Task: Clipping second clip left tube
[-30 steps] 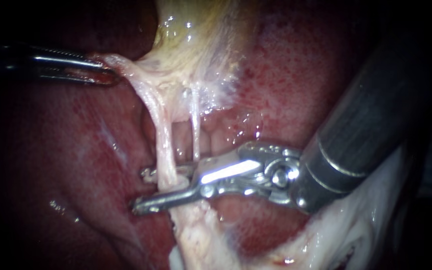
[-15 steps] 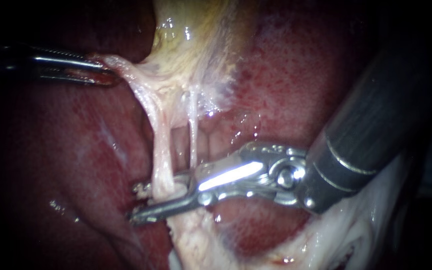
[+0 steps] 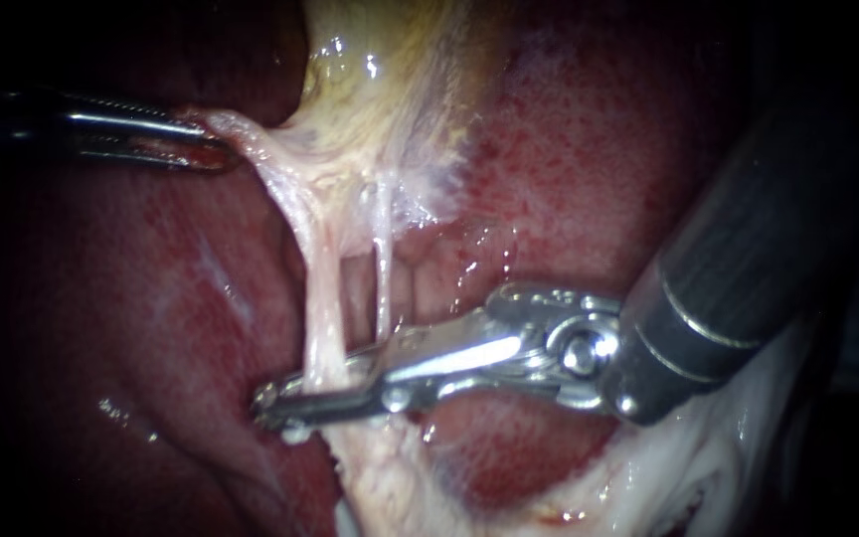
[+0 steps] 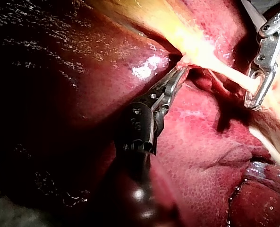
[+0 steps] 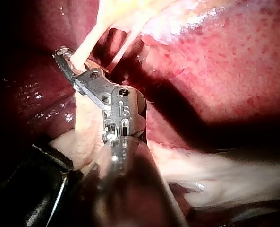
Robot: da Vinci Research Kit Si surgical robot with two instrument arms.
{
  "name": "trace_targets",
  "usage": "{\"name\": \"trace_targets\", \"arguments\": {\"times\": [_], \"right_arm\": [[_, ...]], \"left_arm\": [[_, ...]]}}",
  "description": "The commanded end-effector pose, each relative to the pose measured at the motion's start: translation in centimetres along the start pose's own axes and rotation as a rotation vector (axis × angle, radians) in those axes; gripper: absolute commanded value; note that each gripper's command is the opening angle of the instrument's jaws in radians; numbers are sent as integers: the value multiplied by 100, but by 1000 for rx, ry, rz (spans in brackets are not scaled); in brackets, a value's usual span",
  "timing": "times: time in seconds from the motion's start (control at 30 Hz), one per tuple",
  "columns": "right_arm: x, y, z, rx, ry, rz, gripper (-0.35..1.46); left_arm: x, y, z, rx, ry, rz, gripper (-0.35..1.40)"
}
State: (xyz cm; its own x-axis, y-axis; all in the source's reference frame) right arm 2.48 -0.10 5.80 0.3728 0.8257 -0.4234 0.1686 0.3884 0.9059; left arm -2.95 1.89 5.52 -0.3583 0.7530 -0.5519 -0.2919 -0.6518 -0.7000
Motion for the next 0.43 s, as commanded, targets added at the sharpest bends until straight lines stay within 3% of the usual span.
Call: {"name": "trace_targets", "arguments": {"times": [0.03, 0.43], "right_arm": [[0, 0, -1, -1, 1, 2, -35], [0, 1, -1, -1, 1, 2, -35]], "left_arm": [[0, 0, 0, 0, 0, 0, -35], [1, 0, 0, 0, 0, 0, -35]]}}
